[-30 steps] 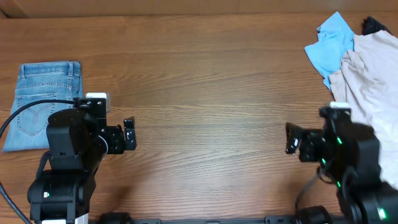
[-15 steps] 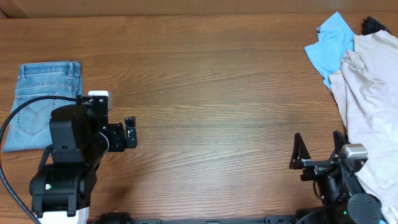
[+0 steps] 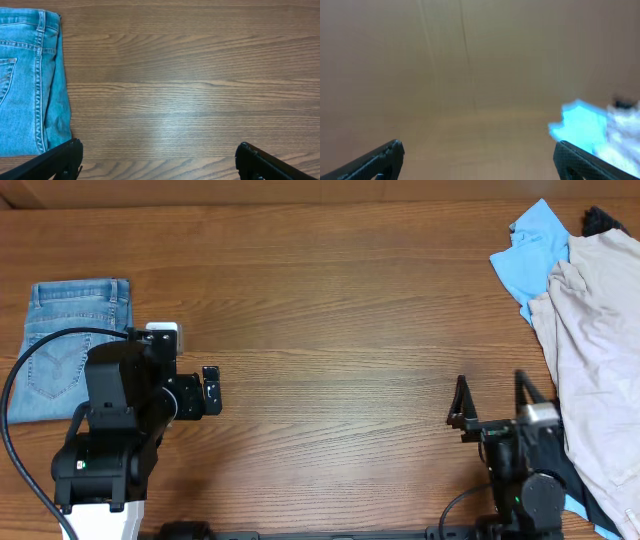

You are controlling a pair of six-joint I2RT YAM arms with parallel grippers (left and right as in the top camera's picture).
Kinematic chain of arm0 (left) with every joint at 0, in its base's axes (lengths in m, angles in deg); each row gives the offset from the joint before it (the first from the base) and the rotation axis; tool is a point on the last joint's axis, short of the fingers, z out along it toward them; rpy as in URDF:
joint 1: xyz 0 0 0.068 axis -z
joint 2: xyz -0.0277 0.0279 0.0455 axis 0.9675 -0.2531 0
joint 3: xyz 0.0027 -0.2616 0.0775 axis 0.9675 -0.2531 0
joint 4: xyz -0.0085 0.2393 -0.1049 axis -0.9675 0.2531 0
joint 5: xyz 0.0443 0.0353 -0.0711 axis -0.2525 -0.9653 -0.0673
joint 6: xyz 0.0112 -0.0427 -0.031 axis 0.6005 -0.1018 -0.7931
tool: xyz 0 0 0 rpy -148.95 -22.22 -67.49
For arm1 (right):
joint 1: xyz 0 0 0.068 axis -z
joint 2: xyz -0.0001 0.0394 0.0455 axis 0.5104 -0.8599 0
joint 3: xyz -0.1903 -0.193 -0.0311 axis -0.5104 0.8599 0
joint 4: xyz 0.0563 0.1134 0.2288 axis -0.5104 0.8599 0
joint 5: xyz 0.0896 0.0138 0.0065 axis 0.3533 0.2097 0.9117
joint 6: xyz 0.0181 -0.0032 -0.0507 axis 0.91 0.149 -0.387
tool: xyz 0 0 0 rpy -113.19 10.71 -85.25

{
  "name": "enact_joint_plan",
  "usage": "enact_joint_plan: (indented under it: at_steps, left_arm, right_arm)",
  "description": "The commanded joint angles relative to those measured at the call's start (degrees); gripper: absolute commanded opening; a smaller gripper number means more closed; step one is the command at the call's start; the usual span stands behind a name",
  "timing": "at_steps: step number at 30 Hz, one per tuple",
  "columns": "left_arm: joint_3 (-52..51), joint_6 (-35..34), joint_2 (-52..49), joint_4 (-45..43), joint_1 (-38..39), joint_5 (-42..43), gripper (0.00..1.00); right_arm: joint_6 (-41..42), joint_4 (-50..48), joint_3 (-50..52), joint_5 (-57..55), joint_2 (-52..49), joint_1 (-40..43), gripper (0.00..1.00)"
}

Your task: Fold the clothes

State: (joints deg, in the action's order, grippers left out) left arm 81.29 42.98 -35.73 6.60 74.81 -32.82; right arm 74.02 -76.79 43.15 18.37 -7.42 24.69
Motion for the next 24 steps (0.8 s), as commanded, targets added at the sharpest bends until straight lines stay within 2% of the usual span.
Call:
enact_joint_plan:
  at_steps: [1,24]
  left_arm:
    - [-0.17,-1.05,-0.61,-0.22,-0.59,0.87,1.0]
    - [-0.17,-1.05,-5.97,-0.24,-0.59,0.87,1.0]
  right_arm:
    - [-0.15,6.51,0.96,1.16,0.5,1.18,1.0]
    - [0.37,6.05,0.96,1.38,0.5,1.68,1.0]
